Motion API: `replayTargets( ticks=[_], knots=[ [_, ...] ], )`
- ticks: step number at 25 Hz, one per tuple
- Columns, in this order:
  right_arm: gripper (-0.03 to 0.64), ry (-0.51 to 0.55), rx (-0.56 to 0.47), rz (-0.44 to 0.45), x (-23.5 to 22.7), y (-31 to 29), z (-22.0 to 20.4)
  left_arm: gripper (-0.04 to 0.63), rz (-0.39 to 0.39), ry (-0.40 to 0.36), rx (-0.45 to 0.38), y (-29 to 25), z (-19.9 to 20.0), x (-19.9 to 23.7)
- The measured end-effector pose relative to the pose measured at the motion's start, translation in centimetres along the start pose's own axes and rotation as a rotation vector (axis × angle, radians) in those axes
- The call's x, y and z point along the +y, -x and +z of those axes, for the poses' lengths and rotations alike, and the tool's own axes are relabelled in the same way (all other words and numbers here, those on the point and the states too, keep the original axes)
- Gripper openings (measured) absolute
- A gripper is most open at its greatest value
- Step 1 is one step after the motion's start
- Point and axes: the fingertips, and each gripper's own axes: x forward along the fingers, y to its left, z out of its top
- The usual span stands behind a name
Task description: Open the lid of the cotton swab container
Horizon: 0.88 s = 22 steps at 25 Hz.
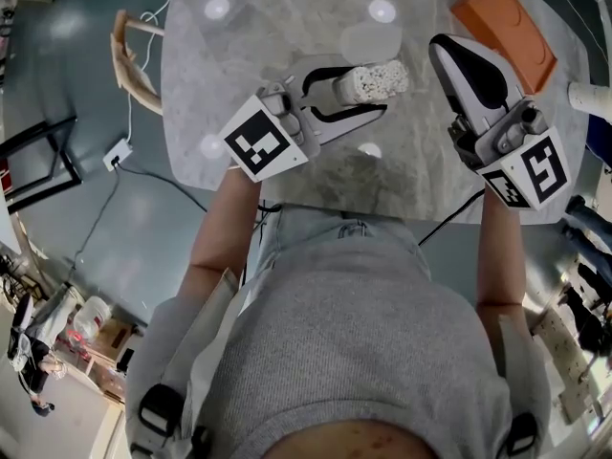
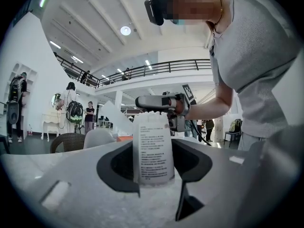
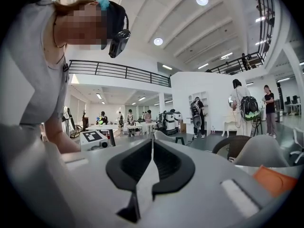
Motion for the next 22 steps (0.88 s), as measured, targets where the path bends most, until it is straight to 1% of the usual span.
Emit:
replayTargets(
  ticks=[2,5,8,11,13,15,19,22],
  knots=[
    [0.011,0.018,0.029,-0.006,0.1,0.9,-0.9,0.206,0.005,-0.007,0.006,-0.3,0.0,-0.7],
    [0.006,0.047,0.105,0.007,0.0,1.4,-3.4,0.206,0.015,-0.006,0.002,-0.7,0.0,-1.1],
    [0.003,0.047,0.179,0.057,0.7,1.0,-6.2,0.206,0.019,-0.011,-0.005,-0.6,0.1,-1.1],
    [0.003,0.035,0.226,0.122,1.8,0.4,-8.2,0.206,0.023,-0.001,-0.008,-0.6,-0.1,-0.9],
    [0.003,0.032,0.234,0.148,2.1,0.3,-8.8,0.207,0.026,0.010,-0.011,-0.8,-0.2,-0.9],
    [0.003,0.021,0.227,0.159,2.2,0.5,-9.0,0.206,0.024,0.007,0.005,-1.1,-0.5,-1.0],
    [0.003,-0.007,0.220,0.160,1.9,0.6,-9.4,0.207,0.013,0.022,0.014,-1.5,-1.1,-1.0],
    [0.002,-0.035,0.223,0.148,1.7,0.8,-10.1,0.207,0.003,0.030,0.047,-1.8,-1.9,-0.9]
  ],
)
